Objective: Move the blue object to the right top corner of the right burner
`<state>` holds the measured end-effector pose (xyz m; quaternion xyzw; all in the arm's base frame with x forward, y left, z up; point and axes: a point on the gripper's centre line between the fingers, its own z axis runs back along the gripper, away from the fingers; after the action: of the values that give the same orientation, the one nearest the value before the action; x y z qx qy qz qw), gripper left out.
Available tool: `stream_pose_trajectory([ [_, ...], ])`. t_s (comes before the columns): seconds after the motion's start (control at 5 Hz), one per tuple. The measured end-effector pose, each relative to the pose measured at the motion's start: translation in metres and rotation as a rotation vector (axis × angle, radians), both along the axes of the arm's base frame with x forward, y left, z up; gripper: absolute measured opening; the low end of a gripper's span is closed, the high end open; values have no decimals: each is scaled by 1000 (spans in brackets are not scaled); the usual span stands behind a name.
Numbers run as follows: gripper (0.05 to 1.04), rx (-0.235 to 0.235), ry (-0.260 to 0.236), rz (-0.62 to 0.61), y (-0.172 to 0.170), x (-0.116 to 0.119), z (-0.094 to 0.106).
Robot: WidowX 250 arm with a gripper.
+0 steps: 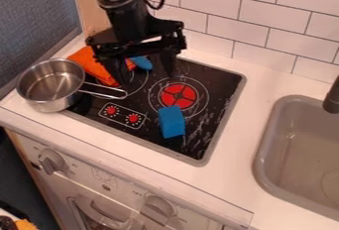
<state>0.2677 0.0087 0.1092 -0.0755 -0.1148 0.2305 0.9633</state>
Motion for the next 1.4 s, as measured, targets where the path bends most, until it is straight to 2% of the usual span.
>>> stream_pose_trajectory([
  [0.2,1000,59,-40,72,-9,5,-7],
  [0.4,1000,103,-6,64,-16,9,-25],
  [0.6,1000,116,15,84,-20,14,-39],
  [0.8,1000,97,44,135,-22,17,-58],
  [1.0,1000,87,45,160,-22,20,-74],
  [1.2,943,105,80,179,-18,17,-94],
  [1.4,649,122,95,179,-16,17,-102],
])
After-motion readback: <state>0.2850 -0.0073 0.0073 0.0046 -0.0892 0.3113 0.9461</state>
